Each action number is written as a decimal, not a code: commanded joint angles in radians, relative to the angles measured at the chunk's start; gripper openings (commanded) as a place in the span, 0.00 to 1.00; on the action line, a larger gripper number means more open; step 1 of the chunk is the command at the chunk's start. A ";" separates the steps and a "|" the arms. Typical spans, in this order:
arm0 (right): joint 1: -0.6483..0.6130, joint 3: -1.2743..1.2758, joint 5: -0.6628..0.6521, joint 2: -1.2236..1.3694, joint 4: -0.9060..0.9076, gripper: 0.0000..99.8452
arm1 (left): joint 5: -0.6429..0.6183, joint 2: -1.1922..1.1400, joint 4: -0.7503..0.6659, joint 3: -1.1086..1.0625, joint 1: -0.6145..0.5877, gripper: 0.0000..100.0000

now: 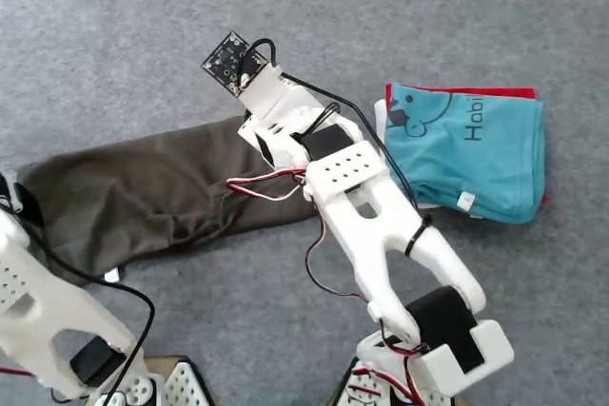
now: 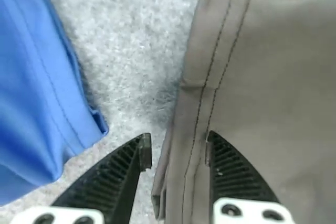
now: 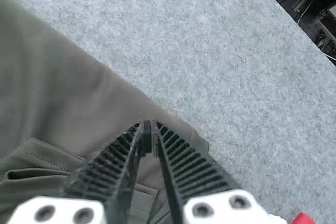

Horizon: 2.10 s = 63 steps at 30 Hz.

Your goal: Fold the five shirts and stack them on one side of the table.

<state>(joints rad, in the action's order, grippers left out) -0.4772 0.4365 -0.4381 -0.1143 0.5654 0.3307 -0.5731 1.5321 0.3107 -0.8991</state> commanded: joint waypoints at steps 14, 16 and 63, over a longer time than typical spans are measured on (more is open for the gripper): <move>0.015 -0.004 0.003 -0.056 0.017 0.02 | 0.009 -0.009 -0.098 -0.035 0.024 0.19; 0.015 -0.004 0.003 -0.056 0.017 0.02 | 0.009 -0.038 -0.075 -0.013 0.033 0.19; 0.423 -0.659 0.091 -0.145 0.615 0.02 | -0.451 0.841 -0.402 -0.611 0.944 0.03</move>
<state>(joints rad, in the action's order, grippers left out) -0.0675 -0.1603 -0.3475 -0.2202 1.1730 -0.1020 0.2248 1.1884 -0.2984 -0.0123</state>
